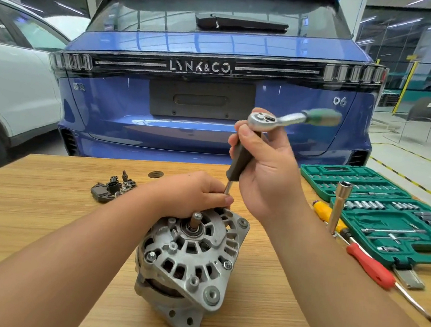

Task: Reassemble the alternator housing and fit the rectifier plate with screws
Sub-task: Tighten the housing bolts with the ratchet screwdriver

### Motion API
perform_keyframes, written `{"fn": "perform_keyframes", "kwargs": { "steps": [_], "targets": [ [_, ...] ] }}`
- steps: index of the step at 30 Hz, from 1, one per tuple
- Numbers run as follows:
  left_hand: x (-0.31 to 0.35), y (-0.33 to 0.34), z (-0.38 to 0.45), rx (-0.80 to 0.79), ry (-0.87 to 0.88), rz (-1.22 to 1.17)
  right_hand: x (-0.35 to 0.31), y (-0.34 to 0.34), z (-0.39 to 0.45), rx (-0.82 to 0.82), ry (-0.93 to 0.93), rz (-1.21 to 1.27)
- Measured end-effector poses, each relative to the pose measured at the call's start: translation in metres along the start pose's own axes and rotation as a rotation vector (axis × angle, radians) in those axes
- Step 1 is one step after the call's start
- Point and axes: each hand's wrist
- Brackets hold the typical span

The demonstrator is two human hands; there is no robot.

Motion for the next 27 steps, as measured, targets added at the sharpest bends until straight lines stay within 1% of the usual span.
{"fn": "perform_keyframes", "kwargs": {
  "steps": [2,4,6,7,10,13,16,19,21,25,27],
  "targets": [
    [0.000,0.000,0.001,-0.001,-0.003,0.011,0.004,-0.001,-0.001,0.050,-0.095,-0.075],
    [0.000,0.000,0.001,0.000,-0.008,0.020,0.007,-0.006,-0.001,0.097,-0.260,-0.292],
    [0.000,0.000,0.002,0.002,-0.008,0.021,0.013,-0.012,-0.001,0.072,-0.436,-0.515],
    [0.000,0.000,0.002,0.002,-0.009,0.016,0.013,-0.012,-0.002,0.034,-0.469,-0.548],
    [-0.001,0.000,0.003,0.000,-0.019,0.002,0.004,-0.014,0.000,-0.100,-0.372,-0.402],
    [0.000,0.000,0.001,0.002,-0.016,-0.013,-0.003,-0.012,0.002,-0.134,-0.214,-0.271],
    [0.001,-0.001,-0.001,-0.003,-0.016,-0.034,-0.008,-0.002,-0.003,-0.209,-0.133,-0.245],
    [0.001,0.000,-0.001,0.002,-0.023,-0.032,-0.011,0.003,-0.002,-0.238,-0.092,-0.215],
    [0.000,-0.001,-0.001,0.004,-0.028,-0.037,-0.010,0.000,0.003,-0.231,-0.071,-0.137],
    [-0.002,0.000,-0.001,0.017,-0.018,-0.037,-0.003,-0.011,0.002,-0.306,-0.035,0.016],
    [0.000,0.000,-0.002,0.033,-0.003,-0.083,-0.001,-0.010,0.001,-0.276,-0.024,0.030]
  ]
}}
Point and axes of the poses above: each hand's wrist, its own z-axis towards the middle knuckle, its own y-axis out of the palm, x = y × z, and after that the axes turned 12 degrees about -z, right-handed
